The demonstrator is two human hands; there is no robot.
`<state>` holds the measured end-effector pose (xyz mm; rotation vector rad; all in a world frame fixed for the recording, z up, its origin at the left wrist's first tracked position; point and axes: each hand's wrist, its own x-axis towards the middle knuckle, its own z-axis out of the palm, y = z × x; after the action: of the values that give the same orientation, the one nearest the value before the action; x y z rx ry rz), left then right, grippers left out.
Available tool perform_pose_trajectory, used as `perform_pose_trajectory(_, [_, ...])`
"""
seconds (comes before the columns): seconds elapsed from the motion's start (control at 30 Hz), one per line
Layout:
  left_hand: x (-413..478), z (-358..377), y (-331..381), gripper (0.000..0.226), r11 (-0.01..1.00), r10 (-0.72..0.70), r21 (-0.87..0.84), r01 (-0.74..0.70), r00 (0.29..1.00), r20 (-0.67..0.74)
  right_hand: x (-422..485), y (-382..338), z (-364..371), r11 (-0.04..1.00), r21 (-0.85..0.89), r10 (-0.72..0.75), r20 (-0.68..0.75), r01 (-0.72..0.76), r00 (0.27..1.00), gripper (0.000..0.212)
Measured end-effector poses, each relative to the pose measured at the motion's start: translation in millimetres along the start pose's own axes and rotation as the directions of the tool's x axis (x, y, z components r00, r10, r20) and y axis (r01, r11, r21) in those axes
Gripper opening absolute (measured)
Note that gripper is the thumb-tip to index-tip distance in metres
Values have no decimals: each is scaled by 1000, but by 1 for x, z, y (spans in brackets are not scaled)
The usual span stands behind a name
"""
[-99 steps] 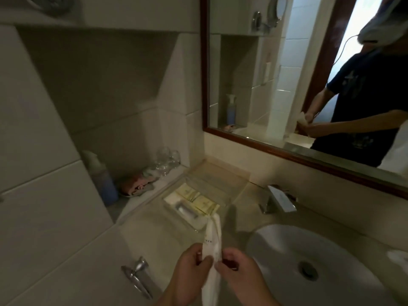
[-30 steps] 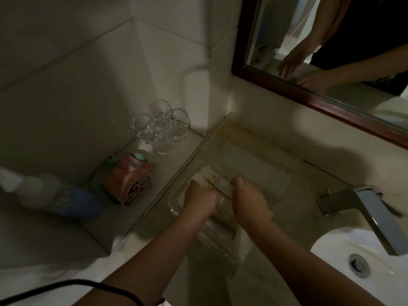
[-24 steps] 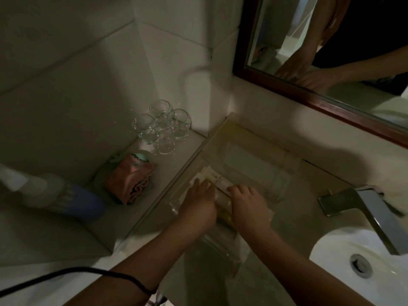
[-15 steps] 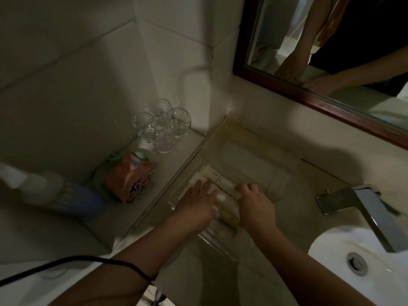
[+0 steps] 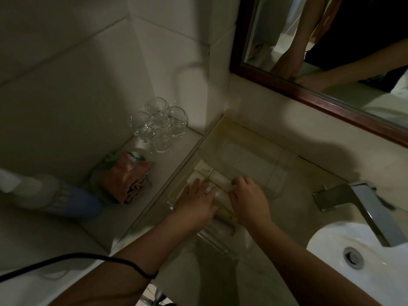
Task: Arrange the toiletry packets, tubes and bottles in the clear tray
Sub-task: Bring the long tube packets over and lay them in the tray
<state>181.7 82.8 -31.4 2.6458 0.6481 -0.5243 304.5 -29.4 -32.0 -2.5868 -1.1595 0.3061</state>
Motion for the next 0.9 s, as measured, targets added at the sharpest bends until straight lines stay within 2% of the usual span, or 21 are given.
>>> perform_pose_trajectory(0.07, [-1,-3,0,56,1000,-2,-21,0,995,-104,-14,7,-5,1000,-21,-21,-40,20,999,25])
perform_pose_trajectory(0.13, [-1,-4,0,47,999,46,29,-40,976,-213,-30,15,-11,999,-36,6,-31,-7,1000,34])
perform_pose_trajectory(0.2, [3,-3,-3,45,996,82,37,-76,967,-241,-42,22,-13,998,-55,29,2,-29,1000,38])
perform_pose_trajectory(0.3, [4,-3,-6,41,994,107,27,-103,962,-253,-52,29,-12,997,-62,45,16,-44,999,34])
perform_pose_trajectory(0.37, [2,-3,-7,40,990,138,32,-134,960,-244,-56,31,-12,995,-85,55,13,-54,998,29])
perform_pose_trajectory(0.5, [-6,0,-13,49,992,123,1,-124,986,-110,-56,27,-11,989,-111,99,7,-98,995,22])
perform_pose_trajectory(0.7, [-4,-7,-20,57,991,129,-32,-129,992,9,-53,19,-10,979,-122,158,-33,-161,987,18])
perform_pose_trajectory(0.8, [-4,-11,-20,58,990,140,-4,-140,990,17,-55,16,-10,976,-130,173,-36,-176,984,20])
perform_pose_trajectory(0.9, [-4,-11,-24,54,986,150,-67,-153,987,-53,-63,12,-10,976,-87,194,-73,-200,978,24])
